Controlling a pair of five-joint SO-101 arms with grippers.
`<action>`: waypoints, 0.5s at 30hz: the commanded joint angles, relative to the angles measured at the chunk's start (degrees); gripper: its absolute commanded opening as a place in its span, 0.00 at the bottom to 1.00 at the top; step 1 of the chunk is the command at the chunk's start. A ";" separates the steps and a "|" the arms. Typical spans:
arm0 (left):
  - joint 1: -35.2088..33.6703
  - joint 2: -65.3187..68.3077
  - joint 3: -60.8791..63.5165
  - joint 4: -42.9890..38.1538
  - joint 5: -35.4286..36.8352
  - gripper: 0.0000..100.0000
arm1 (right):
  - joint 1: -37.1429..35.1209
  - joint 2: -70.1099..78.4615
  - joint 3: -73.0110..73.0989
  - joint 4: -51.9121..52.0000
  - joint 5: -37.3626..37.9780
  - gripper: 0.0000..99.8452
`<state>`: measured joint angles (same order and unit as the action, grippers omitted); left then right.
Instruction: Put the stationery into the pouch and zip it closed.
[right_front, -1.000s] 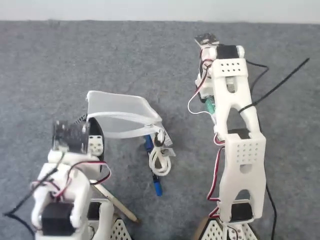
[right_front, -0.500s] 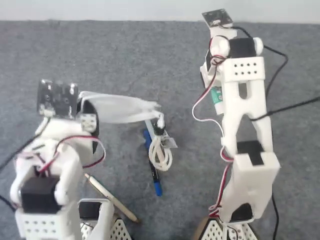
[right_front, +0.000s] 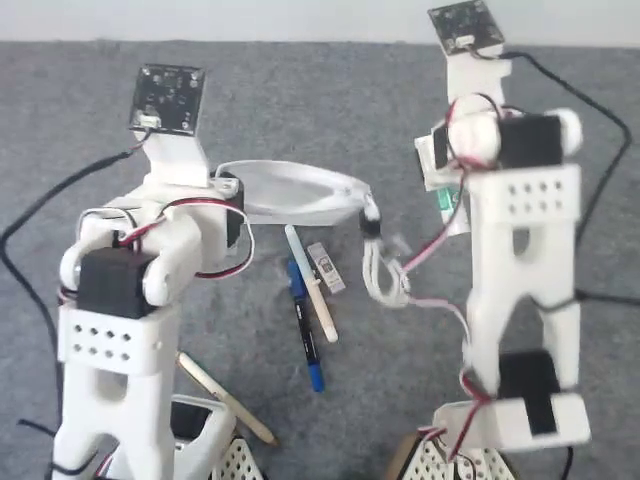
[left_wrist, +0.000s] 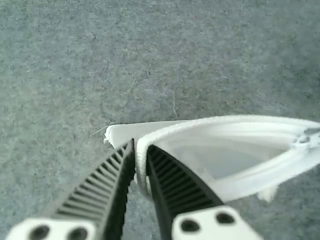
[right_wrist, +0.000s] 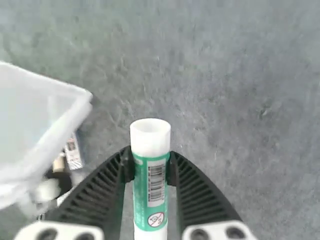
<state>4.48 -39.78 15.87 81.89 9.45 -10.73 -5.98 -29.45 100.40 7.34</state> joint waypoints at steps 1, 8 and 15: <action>0.18 0.44 -3.03 -1.41 2.99 0.01 | -3.12 -8.57 -0.35 1.63 -0.97 0.01; -5.01 0.70 -0.66 -3.78 4.13 0.01 | -13.05 -16.66 -0.53 -1.80 -3.43 0.01; -5.45 0.35 4.35 -7.30 4.04 0.01 | -21.32 -18.24 -0.35 -12.70 -3.69 0.01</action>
<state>-0.79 -40.22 20.18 76.53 12.26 -29.45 -22.59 -29.45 91.96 4.18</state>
